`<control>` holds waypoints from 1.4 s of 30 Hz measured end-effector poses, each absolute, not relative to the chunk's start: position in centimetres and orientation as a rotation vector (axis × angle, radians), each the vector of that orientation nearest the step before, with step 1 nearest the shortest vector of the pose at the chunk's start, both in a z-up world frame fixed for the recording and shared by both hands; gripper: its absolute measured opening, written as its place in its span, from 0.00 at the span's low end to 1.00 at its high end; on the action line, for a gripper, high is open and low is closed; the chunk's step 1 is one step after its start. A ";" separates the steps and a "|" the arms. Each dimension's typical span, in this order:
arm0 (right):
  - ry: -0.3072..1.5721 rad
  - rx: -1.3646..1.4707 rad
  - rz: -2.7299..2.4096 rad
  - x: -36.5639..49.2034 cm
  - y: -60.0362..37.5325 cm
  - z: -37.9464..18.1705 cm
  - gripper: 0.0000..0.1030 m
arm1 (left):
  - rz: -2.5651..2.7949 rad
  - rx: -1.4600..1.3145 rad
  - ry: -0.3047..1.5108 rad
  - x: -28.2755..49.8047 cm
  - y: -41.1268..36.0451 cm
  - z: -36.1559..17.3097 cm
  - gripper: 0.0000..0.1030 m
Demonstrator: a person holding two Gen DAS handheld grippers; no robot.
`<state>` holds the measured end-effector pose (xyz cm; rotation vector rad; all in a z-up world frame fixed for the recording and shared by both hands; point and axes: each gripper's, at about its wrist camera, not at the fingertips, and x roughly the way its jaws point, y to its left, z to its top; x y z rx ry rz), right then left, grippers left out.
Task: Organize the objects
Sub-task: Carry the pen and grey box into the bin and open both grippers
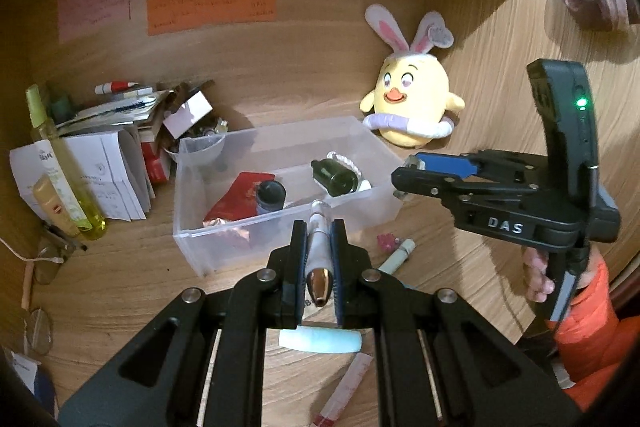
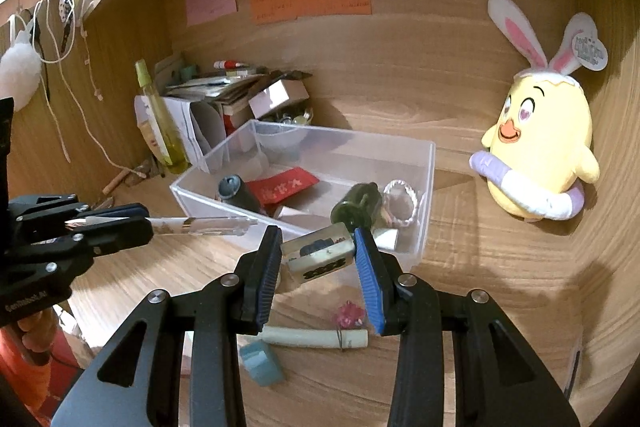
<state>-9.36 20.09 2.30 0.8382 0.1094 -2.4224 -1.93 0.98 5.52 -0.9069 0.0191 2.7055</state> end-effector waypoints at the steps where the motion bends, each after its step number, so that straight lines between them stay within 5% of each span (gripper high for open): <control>1: 0.109 0.835 -2.424 -9.5 20.0 2.4 0.33 | 2.703 -0.905 0.014 -1.9 0.9 5.6 0.10; 17: 0.139 0.789 -2.457 -11.5 18.5 3.8 0.33 | 2.905 -0.810 0.039 -3.8 -1.8 7.7 0.10; 42: 0.241 0.985 -2.401 -18.1 13.7 -0.9 0.33 | 2.869 -1.077 -0.112 -14.7 -4.7 1.4 0.10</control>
